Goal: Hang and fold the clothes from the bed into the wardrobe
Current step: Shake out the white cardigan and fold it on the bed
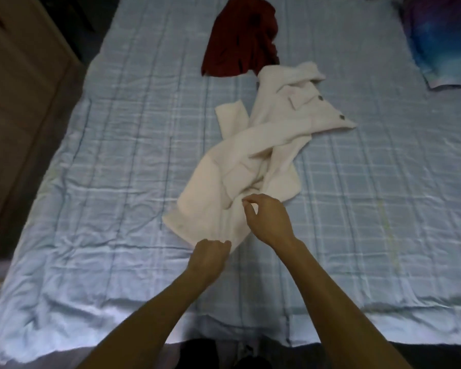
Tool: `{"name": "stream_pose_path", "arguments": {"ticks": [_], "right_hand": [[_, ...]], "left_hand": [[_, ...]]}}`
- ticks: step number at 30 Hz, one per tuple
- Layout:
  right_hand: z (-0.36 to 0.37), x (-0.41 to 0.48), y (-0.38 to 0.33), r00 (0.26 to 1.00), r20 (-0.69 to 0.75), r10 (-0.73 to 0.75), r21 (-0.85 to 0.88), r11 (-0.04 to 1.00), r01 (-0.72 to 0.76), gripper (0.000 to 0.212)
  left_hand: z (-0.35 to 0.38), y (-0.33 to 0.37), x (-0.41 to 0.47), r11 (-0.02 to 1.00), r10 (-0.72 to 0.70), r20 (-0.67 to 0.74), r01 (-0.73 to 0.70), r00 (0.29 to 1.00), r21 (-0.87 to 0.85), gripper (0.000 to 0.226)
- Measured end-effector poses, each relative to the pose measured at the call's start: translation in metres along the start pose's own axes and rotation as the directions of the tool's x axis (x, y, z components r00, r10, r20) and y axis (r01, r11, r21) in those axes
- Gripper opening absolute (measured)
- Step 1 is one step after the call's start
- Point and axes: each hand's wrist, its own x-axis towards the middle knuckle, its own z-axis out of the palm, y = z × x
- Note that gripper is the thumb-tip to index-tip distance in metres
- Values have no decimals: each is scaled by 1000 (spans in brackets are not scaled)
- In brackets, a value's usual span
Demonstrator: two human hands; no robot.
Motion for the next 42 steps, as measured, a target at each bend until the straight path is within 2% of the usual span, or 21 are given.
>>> {"name": "stream_pose_path", "arguments": {"ticks": [2, 5, 8, 10, 14, 16, 19, 26, 33, 37, 40, 42], "right_hand": [[3, -20, -4, 999, 12, -31, 13, 999, 31, 28], [1, -51, -2, 999, 6, -54, 14, 998, 54, 27], [-3, -71, 7, 999, 19, -46, 6, 999, 46, 28], [-4, -75, 13, 999, 36, -32, 10, 999, 32, 28], [-2, -73, 21, 999, 34, -12, 10, 1000, 12, 28], [2, -69, 27, 999, 44, 24, 1, 1000, -24, 28], [12, -57, 34, 993, 84, 78, -30, 997, -76, 28], [33, -14, 5, 987, 119, 107, -58, 993, -100, 29], [44, 6, 10, 976, 143, 166, -82, 984, -156, 30], [46, 6, 21, 960, 245, 136, -86, 989, -119, 40], [42, 17, 27, 958, 259, 122, -72, 992, -107, 51], [39, 29, 33, 958, 265, 110, -157, 985, -70, 45]], "left_hand": [[24, 16, -31, 999, -12, 43, 11, 999, 40, 41], [45, 43, -65, 993, 9, 132, -25, 991, 119, 43], [56, 41, -68, 994, 17, 53, -22, 998, 106, 44], [39, 42, -62, 996, -30, 44, 26, 999, 87, 45], [29, 33, -51, 988, -116, 61, 108, 991, 113, 28], [33, 23, -45, 990, -135, 27, 134, 990, 53, 27], [41, 8, -36, 987, -155, 111, 157, 982, -15, 28], [39, -23, 1, 955, -153, 60, 163, 986, -249, 30], [16, -42, 45, 917, -188, -59, 153, 980, -368, 26], [0, -39, 62, 907, -181, -173, 96, 968, -410, 29], [-13, -31, 71, 908, -140, -185, 52, 973, -416, 35], [-25, -23, 75, 908, -146, -184, 58, 972, -415, 38]]}}
